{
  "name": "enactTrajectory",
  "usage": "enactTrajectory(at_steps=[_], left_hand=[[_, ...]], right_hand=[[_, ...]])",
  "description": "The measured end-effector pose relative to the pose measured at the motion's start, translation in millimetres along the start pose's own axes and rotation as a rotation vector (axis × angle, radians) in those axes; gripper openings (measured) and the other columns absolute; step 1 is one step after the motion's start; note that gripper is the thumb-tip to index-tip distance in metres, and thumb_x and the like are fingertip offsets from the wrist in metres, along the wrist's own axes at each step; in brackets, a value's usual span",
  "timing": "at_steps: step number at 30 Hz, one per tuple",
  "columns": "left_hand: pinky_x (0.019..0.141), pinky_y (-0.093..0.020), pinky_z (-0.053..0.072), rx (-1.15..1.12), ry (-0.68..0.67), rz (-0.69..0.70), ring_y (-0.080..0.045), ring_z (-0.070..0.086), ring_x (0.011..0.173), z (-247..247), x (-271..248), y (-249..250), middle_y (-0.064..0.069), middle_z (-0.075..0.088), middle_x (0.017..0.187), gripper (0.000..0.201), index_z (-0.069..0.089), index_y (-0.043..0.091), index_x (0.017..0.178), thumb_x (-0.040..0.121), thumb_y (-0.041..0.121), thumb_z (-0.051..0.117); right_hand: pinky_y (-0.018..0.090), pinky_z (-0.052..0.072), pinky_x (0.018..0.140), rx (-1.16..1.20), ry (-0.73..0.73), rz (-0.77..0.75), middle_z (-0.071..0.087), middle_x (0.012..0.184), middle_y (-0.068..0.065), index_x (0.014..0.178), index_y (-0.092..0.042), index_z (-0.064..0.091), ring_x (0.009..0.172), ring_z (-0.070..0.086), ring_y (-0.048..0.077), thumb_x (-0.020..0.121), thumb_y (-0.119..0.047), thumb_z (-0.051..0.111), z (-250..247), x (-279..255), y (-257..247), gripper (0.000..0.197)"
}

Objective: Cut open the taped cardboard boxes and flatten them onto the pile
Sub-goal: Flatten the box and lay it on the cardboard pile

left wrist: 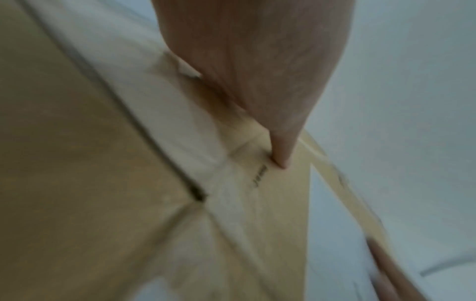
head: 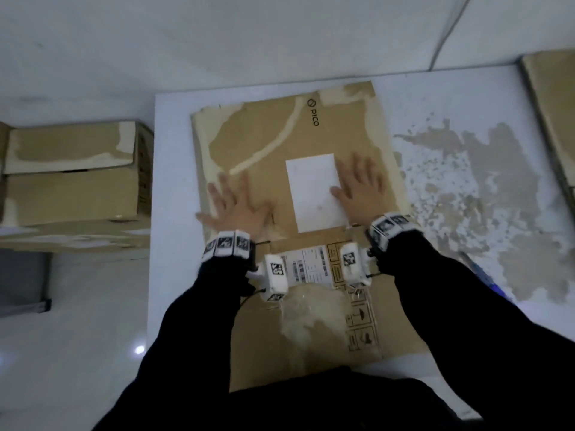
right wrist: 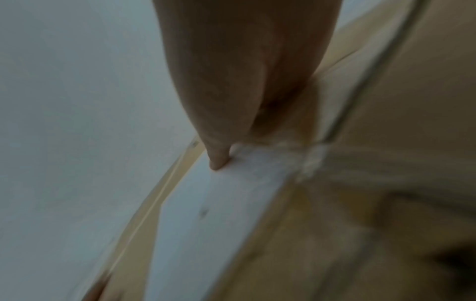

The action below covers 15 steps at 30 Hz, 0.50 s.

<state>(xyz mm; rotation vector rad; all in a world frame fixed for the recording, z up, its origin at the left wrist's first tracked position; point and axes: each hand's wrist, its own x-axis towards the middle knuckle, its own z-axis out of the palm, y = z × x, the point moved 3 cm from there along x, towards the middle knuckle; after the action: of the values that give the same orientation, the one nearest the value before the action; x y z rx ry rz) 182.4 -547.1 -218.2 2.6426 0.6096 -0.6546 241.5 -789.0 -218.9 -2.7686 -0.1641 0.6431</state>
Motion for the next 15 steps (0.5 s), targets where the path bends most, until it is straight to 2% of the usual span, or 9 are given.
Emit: enactTrajectory(at_steps=[2, 4, 6, 8, 10, 11, 13, 15], left_hand=[[0.109, -0.067, 0.002, -0.095, 0.064, -0.148, -0.028, -0.015, 0.146, 6.2, -28.9, -26.4, -0.004, -0.020, 0.159, 0.087, -0.006, 0.040, 0.150, 0.084, 0.071, 0.043], [0.111, -0.057, 0.018, -0.194, 0.184, -0.262, -0.032, 0.006, 0.145, 13.0, -58.2, -37.4, -0.013, 0.004, 0.159, 0.094, 0.012, 0.029, 0.151, 0.078, 0.063, 0.061], [0.104, -0.048, 0.030, -0.329, 0.304, -0.419, -0.032, 0.027, 0.135, 18.3, -78.8, -43.0, -0.015, 0.030, 0.147, 0.095, 0.030, 0.018, 0.143, 0.067, 0.049, 0.078], [0.100, -0.045, 0.036, -0.514, 0.313, -0.534, -0.032, 0.038, 0.129, 21.9, -85.7, -51.2, -0.014, 0.042, 0.139, 0.095, 0.037, 0.012, 0.138, 0.062, 0.045, 0.084], [0.093, -0.040, 0.042, -0.617, 0.269, -0.464, -0.033, 0.051, 0.119, 21.1, -82.4, -59.1, -0.016, 0.054, 0.129, 0.082, 0.046, 0.004, 0.128, 0.068, 0.047, 0.081], [0.087, -0.037, 0.043, -0.622, 0.261, -0.404, -0.034, 0.055, 0.112, 18.5, -83.0, -59.8, -0.016, 0.059, 0.122, 0.071, 0.050, 0.002, 0.121, 0.073, 0.045, 0.077], [0.078, -0.033, 0.039, -0.613, 0.293, -0.324, -0.034, 0.058, 0.105, 12.2, -89.8, -57.9, -0.017, 0.062, 0.113, 0.052, 0.053, 0.002, 0.109, 0.079, 0.040, 0.073], [0.074, -0.031, 0.036, -0.624, 0.356, -0.270, -0.033, 0.058, 0.102, 2.1, -100.6, -47.9, -0.019, 0.062, 0.108, 0.039, 0.052, 0.006, 0.099, 0.082, 0.035, 0.072]], right_hand=[[0.051, 0.005, 0.115, 0.068, 0.112, 0.139, -0.004, 0.160, 0.005, 0.151, -0.034, 0.008, 0.146, -0.004, 0.031, 0.095, -0.047, 0.041, -3.5, -30.1, 39.9, 0.066], [0.049, 0.021, 0.111, 0.185, 0.253, 0.244, 0.017, 0.156, 0.013, 0.149, -0.025, 0.025, 0.142, 0.016, 0.034, 0.093, -0.041, 0.050, -5.4, -60.8, 62.9, 0.063], [0.044, 0.032, 0.102, 0.323, 0.367, 0.326, 0.038, 0.141, 0.021, 0.141, -0.012, 0.039, 0.129, 0.034, 0.037, 0.091, -0.031, 0.057, -5.3, -82.7, 71.4, 0.057], [0.039, 0.038, 0.092, 0.449, 0.352, 0.439, 0.051, 0.125, 0.023, 0.128, 0.000, 0.050, 0.117, 0.046, 0.038, 0.091, -0.028, 0.059, -11.9, -94.0, 79.9, 0.046], [0.036, 0.041, 0.080, 0.519, 0.235, 0.442, 0.060, 0.106, 0.021, 0.106, 0.002, 0.061, 0.105, 0.054, 0.036, 0.095, -0.030, 0.053, -19.9, -94.5, 87.7, 0.035], [0.035, 0.041, 0.078, 0.522, 0.181, 0.403, 0.061, 0.104, 0.020, 0.102, 0.001, 0.061, 0.104, 0.054, 0.035, 0.097, -0.032, 0.048, -24.2, -95.0, 90.1, 0.036], [0.036, 0.038, 0.086, 0.508, 0.142, 0.336, 0.057, 0.114, 0.017, 0.117, 0.001, 0.052, 0.111, 0.051, 0.034, 0.101, -0.032, 0.039, -27.6, -96.1, 90.5, 0.039], [0.035, 0.036, 0.082, 0.516, 0.174, 0.267, 0.053, 0.101, 0.007, 0.114, -0.003, 0.048, 0.101, 0.050, 0.026, 0.102, -0.027, 0.035, -30.9, -100.3, 90.0, 0.030]])
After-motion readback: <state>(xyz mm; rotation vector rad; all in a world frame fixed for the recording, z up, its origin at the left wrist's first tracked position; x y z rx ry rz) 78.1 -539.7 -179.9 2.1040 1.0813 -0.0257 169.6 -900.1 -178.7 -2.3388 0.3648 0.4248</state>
